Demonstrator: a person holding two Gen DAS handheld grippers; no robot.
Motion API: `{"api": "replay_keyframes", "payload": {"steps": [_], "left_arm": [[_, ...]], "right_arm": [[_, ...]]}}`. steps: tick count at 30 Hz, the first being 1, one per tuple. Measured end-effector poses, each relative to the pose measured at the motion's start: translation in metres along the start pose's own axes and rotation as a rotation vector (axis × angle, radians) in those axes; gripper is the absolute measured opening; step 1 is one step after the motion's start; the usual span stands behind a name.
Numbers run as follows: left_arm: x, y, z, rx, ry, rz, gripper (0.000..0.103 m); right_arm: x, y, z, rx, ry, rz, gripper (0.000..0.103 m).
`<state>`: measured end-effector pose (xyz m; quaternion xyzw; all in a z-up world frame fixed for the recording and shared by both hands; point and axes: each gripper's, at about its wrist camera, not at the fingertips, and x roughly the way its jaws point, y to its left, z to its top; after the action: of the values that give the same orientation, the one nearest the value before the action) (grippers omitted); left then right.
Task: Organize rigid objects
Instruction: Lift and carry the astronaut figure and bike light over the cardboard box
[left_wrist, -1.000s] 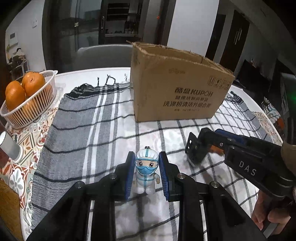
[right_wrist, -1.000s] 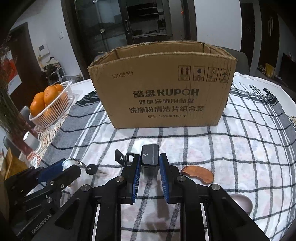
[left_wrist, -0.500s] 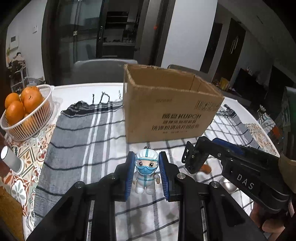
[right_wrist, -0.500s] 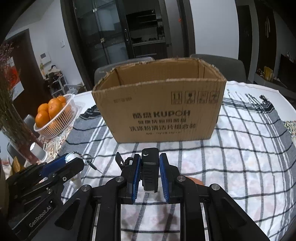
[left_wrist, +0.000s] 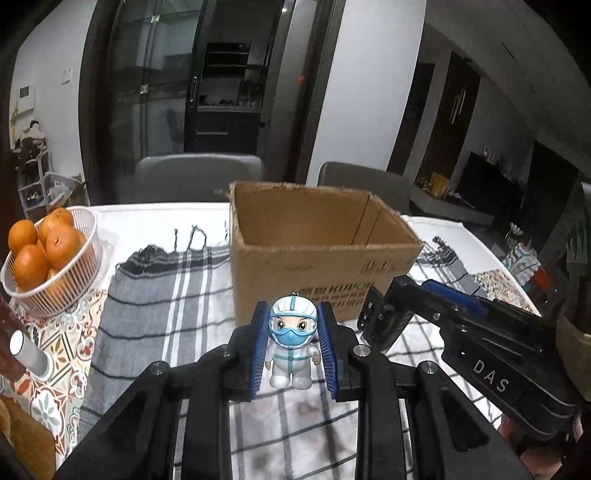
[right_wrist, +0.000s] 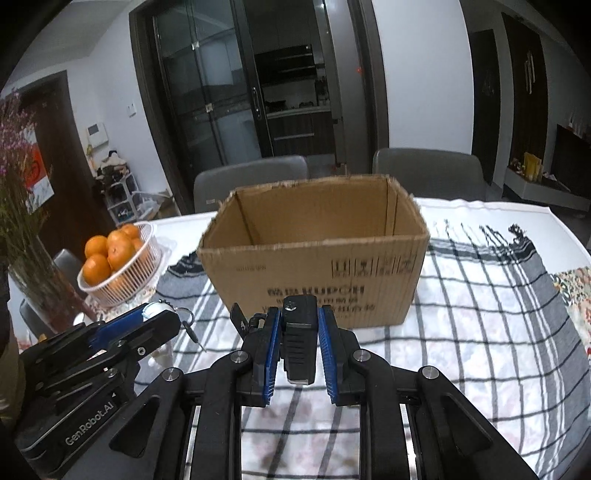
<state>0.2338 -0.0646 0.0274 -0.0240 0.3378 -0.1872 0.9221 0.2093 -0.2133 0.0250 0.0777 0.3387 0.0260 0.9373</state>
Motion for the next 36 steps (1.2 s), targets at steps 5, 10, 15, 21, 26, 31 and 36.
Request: {"api": "replay_keyframes", "payload": {"steps": [5, 10, 15, 21, 26, 31, 36], "left_arm": [[-0.002, -0.005, 0.017, -0.003, -0.013, -0.011, 0.027], [-0.003, -0.008, 0.035, -0.001, -0.031, -0.02, 0.027], [-0.001, -0.012, 0.054, 0.008, -0.046, -0.024, 0.027], [0.003, -0.015, 0.074, 0.027, -0.06, -0.014, 0.027], [0.01, -0.017, 0.09, 0.037, -0.063, -0.011, 0.027], [0.025, -0.017, 0.106, 0.036, -0.044, -0.022, 0.027], [0.043, -0.016, 0.117, 0.026, -0.007, -0.026, 0.027]], "right_arm": [[-0.007, -0.003, 0.014, 0.001, -0.022, 0.006, 0.022], [-0.012, -0.005, 0.031, 0.003, -0.05, 0.014, 0.022], [-0.015, -0.006, 0.049, 0.005, -0.072, 0.017, 0.022], [-0.013, -0.009, 0.07, 0.004, -0.083, 0.019, 0.022], [-0.007, -0.013, 0.086, -0.001, -0.08, 0.012, 0.022], [-0.001, -0.017, 0.102, -0.011, -0.077, -0.004, 0.022], [0.008, -0.022, 0.118, -0.03, -0.068, -0.033, 0.022]]}}
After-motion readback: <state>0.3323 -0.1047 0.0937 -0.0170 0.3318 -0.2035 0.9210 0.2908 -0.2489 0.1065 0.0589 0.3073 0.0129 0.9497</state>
